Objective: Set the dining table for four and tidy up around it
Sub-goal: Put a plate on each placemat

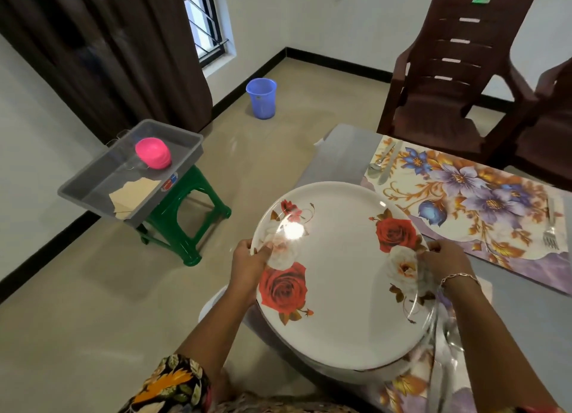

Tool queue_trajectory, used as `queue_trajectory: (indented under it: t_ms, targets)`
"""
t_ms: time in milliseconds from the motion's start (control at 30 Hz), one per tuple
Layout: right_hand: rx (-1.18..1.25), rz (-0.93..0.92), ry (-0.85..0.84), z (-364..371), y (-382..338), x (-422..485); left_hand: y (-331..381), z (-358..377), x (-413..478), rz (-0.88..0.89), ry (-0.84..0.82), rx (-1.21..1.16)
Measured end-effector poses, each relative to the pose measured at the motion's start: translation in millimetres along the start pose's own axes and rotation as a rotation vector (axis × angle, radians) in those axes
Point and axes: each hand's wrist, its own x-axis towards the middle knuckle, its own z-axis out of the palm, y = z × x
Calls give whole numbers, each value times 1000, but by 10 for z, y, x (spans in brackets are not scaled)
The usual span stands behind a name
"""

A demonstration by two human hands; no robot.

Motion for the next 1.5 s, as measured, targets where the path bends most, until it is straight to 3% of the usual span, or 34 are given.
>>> queue_trajectory:
  t_ms: [267, 533, 733, 1100, 1500]
  targets:
    - [128, 30, 33, 641, -814, -385, 221, -1001, 473, -25, -99, -146]
    - [198, -8, 41, 1404, -1985, -847, 542, -2257, 912, 58, -72, -250]
    - [239, -49, 79, 1592, -2693, -930, 833, -2755, 1323, 60, -56, -328]
    - [334, -13, 142, 2005, -3417, -424, 1434, -2924, 2322, 63, -153, -228]
    - [458, 194, 337, 1879, -3720, 54, 2300, -2240, 3441, 31, -400, -76]
